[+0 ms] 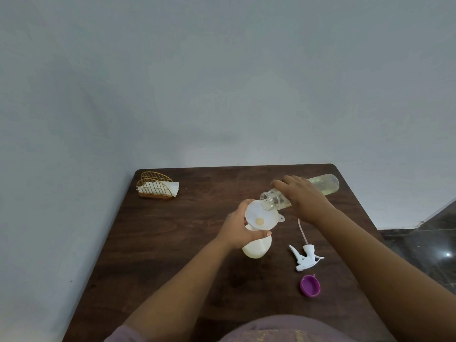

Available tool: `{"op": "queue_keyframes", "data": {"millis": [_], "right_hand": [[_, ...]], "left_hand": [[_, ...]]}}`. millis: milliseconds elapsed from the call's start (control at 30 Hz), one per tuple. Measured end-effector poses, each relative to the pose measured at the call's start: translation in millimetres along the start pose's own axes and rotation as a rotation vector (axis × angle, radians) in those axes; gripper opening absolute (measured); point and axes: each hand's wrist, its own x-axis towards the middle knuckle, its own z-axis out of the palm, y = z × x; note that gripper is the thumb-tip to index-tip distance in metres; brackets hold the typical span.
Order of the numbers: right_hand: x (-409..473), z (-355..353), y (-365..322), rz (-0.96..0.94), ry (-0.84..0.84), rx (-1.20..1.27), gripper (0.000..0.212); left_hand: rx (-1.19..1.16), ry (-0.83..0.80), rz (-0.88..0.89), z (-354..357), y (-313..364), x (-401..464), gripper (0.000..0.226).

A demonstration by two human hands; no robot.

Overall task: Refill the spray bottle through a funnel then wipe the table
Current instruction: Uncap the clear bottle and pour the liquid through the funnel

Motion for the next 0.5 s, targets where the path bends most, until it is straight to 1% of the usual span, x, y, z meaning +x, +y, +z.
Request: {"op": "queue_keyframes", "data": {"millis": [333, 500], "right_hand": [[-1.9, -1.4, 0.7, -0.010, 0.033, 0.016, 0.044], [-0.5, -2.6, 1.0, -0.006, 0.023, 0.009, 0.044]], "left_hand": [[0.002, -0.002, 0.001, -0.6, -1.3, 0.2, 0.092], [0.010, -0.002, 0.007, -1.1, -0.7, 0.7, 0.092]]}}
